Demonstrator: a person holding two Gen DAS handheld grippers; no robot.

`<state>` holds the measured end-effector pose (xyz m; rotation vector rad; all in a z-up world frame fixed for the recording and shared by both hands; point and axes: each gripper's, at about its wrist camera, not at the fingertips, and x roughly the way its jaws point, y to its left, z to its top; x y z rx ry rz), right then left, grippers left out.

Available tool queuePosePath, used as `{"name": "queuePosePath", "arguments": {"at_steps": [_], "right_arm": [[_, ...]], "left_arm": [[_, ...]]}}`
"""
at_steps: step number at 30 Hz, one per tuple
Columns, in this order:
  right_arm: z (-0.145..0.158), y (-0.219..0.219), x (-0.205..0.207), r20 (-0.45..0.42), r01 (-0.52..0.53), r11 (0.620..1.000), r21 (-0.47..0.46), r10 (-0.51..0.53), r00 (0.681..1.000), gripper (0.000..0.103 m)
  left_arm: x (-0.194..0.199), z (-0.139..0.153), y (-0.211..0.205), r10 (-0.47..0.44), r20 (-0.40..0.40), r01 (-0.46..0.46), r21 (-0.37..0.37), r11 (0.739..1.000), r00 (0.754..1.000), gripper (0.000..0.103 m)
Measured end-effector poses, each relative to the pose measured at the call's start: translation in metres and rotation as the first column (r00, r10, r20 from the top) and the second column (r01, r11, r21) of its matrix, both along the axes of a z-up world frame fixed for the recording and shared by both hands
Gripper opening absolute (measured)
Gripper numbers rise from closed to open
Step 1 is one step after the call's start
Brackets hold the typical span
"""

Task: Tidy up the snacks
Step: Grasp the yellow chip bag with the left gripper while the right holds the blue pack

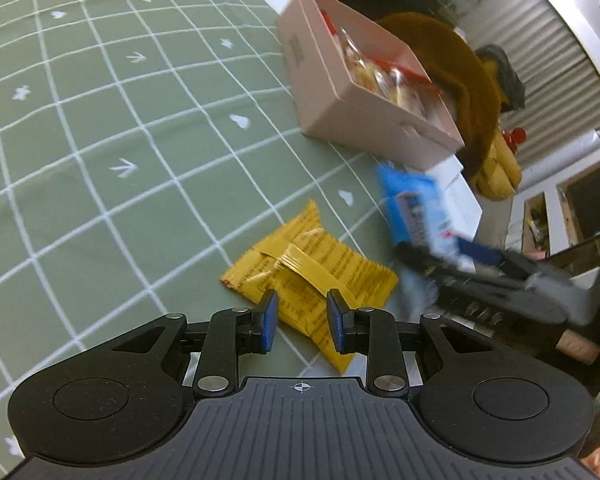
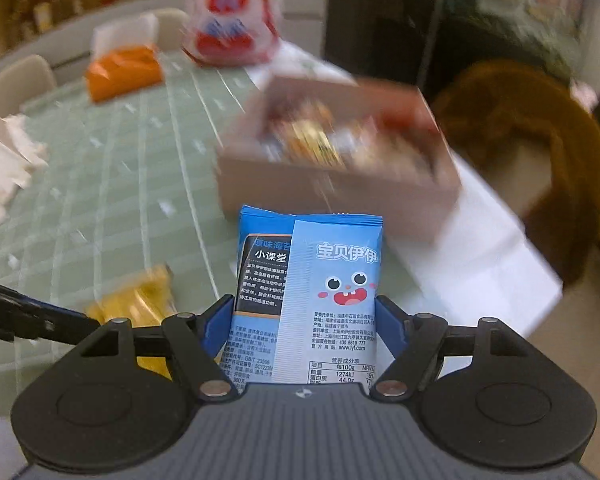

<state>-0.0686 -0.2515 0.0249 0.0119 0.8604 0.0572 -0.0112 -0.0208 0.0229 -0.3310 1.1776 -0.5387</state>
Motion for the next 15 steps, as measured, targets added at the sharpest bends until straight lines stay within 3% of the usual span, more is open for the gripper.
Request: {"name": "queuePosePath", "arguments": {"at_steps": [4, 8, 11, 15], "right_arm": [[-0.015, 0.013, -0.007, -0.024, 0.015, 0.997, 0.082, -0.013, 1.0, 0.074], [-0.021, 0.032, -0.007, -0.048, -0.027, 0.985, 0.172, 0.035, 0.998, 0.075], [-0.02, 0.043, -0.009, -0.03, -0.05, 0.986, 0.158, 0.055, 0.998, 0.075], [-0.016, 0.035, -0.011, 0.024, 0.006, 0.997, 0.076, -0.008, 1.0, 0.077]], "left_arm": [[0.006, 0.005, -0.001, 0.045, 0.06, -0.049, 0.064, 0.997, 0.997, 0.045], [0.015, 0.011, 0.009, 0.092, 0.097, -0.101, 0.086, 0.991, 0.991, 0.045], [0.017, 0.011, 0.01, 0.088, 0.104, -0.099, 0.101, 0.99, 0.991, 0.045], [0.013, 0.013, 0.01, 0.075, 0.15, -0.097, 0.15, 0.984, 0.986, 0.045]]}}
